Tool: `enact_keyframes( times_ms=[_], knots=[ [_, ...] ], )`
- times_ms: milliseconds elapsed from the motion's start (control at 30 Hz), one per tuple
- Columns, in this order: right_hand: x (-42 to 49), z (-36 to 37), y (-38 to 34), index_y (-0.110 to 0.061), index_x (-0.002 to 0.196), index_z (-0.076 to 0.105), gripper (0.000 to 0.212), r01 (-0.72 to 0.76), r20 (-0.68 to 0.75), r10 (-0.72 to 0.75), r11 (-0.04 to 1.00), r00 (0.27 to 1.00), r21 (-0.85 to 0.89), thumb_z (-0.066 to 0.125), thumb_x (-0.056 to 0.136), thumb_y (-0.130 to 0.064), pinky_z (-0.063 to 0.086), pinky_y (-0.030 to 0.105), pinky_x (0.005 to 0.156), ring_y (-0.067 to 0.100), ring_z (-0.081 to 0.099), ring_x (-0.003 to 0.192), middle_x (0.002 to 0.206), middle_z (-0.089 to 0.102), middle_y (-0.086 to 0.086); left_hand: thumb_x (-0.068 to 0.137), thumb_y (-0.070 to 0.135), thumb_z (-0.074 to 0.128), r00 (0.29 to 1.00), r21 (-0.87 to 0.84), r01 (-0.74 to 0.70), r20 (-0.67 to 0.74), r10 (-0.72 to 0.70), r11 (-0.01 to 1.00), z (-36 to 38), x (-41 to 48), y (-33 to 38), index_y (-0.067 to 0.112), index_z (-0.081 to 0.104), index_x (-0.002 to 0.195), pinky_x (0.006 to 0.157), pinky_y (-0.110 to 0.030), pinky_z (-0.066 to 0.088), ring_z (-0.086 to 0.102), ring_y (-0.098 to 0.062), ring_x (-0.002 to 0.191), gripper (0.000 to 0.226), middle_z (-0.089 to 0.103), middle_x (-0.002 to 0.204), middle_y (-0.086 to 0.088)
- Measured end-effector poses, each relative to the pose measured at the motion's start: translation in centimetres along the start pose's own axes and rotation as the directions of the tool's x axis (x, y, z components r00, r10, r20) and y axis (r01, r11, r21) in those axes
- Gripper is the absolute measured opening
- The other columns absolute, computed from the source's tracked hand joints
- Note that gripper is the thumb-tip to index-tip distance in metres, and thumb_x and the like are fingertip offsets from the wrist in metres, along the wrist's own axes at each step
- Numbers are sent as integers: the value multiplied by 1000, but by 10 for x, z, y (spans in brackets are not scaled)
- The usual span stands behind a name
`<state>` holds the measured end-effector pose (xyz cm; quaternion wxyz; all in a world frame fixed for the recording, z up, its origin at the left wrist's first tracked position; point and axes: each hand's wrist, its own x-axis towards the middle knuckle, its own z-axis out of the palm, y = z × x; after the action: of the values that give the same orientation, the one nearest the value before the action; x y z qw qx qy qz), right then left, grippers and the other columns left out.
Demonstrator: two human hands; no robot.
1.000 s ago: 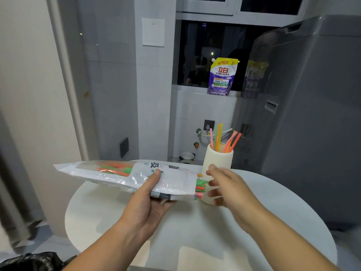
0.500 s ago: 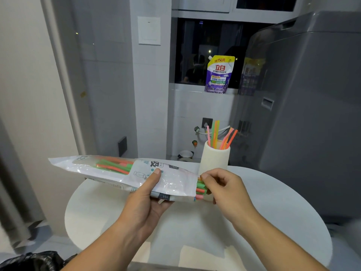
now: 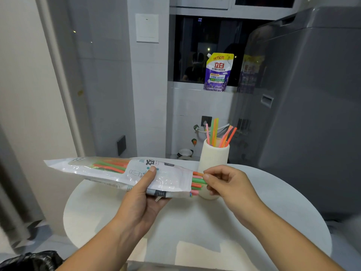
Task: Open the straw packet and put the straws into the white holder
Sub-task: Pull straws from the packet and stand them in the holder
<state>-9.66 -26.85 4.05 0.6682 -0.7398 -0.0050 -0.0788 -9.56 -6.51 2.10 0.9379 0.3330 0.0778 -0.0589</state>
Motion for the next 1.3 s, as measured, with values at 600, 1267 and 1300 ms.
enact_keyframes(
  times_ms=[600,1267,1300],
  knots=[
    [0,-6,-4,-3,96,70,11,-105,-50,116,979,992,172,67,92,-13,50,28,55,19,60,60,84,66,14,89,16,68,1000,-34,-5,-27,4,999,0,2,3,13,61,131,85,-60,57,74,-27,106,42,77,117,-11],
    [-3,-1,-16,-5,90,67,12,-255,32,284,801,958,542,69,89,-17,54,24,47,15,58,51,65,66,7,91,16,68,1000,-65,-10,-15,10,998,3,0,3,15,61,131,86,-61,57,73,-27,109,41,77,118,-10],
    [-4,0,-16,-7,90,66,16,-251,23,291,778,956,577,69,89,-22,54,25,47,15,58,50,64,66,7,91,16,68,1000,-70,-13,-17,12,997,3,0,4,15,61,132,85,-60,58,74,-27,109,41,77,117,-10]
  ],
)
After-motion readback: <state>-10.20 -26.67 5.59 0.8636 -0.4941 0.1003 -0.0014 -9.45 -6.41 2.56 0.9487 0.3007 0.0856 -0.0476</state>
